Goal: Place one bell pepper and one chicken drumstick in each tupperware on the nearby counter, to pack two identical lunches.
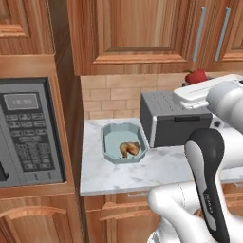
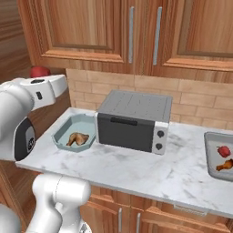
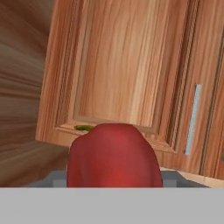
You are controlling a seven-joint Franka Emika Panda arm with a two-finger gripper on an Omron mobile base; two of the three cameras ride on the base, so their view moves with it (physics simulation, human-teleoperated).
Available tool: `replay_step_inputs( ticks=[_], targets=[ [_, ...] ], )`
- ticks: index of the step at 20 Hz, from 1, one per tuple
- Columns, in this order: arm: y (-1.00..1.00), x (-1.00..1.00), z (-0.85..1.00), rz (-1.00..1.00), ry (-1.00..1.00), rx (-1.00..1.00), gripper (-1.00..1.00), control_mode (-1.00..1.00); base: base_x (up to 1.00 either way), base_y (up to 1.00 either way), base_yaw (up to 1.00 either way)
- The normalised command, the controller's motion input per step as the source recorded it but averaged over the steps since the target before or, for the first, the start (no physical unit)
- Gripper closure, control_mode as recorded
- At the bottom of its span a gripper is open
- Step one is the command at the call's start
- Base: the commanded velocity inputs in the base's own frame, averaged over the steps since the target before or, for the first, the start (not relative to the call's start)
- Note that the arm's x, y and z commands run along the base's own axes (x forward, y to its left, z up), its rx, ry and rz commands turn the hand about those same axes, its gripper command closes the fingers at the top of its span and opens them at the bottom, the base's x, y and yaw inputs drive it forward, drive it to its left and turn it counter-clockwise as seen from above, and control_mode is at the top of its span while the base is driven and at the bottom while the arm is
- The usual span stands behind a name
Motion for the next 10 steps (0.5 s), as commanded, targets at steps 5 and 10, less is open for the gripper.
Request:
replay_step_inputs(
  ticks=[5, 10],
  targets=[
    [0.06, -0.04, -0.11, 0.02, 0.05, -0.01, 1.0, -1.0, 0.04, 0.17, 0.11],
    [0.28, -0.23, -0.52, 0.07, 0.27, -0.05, 1.0, -1.0, 0.0, 0.0, 0.0]
  ],
)
